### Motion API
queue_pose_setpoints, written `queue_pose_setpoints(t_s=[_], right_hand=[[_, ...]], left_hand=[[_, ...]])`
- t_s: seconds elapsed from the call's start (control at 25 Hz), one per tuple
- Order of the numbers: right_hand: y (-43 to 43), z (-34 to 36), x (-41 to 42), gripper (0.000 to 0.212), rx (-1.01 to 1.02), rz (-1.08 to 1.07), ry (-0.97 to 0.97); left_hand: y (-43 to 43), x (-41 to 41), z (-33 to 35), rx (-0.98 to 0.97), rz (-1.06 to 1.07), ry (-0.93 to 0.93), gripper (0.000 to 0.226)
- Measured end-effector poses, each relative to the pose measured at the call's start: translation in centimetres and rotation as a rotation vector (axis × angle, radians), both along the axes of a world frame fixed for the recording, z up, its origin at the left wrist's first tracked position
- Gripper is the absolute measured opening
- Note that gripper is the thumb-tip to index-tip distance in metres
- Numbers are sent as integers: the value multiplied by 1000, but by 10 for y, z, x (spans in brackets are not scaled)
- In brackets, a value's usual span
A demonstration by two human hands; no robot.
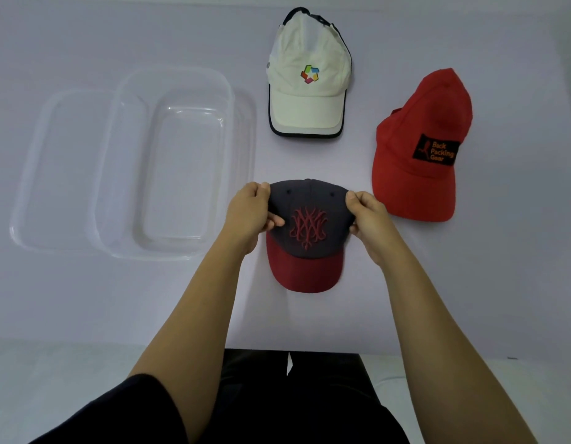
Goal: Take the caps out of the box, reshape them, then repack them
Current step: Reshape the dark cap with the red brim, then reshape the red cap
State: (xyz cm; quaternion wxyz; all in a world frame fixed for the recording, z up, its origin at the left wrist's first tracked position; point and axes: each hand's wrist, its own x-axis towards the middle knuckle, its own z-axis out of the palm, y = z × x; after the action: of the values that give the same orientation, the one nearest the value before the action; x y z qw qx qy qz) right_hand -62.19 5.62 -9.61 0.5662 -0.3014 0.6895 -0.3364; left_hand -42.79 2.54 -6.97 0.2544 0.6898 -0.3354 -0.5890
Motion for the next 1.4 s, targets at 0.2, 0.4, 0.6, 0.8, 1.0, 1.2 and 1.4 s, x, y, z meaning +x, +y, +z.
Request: queue_pose_setpoints(t_s=[0.2,0.4,0.6,0.8,1.0,1.2,1.4], right_hand=[[-5,-3,-4,28,14,93,59],[-12,0,-5,27,63,174,48],[-16,10,-4,18,7,159,113],[-19,37,-20,25,-201,230,337],[-10,48,-75,31,-432,215,645],[16,8,-142,99,-15,532,882],[22,-20,-142,83,-157,501,974]], left_hand=[[1,0,-5,-120,-39,-131,27],[-8,-1,4,-181,-120,-352,31],[-14,-4,19,-172,-270,-576,34],[-16,-15,41,-322,-253,-764,36],[-7,-79,64,-617,-283,-603,32],[13,-169,14,-532,-846,-482,66],[13,-212,-41,-427,-896,-672,89]])
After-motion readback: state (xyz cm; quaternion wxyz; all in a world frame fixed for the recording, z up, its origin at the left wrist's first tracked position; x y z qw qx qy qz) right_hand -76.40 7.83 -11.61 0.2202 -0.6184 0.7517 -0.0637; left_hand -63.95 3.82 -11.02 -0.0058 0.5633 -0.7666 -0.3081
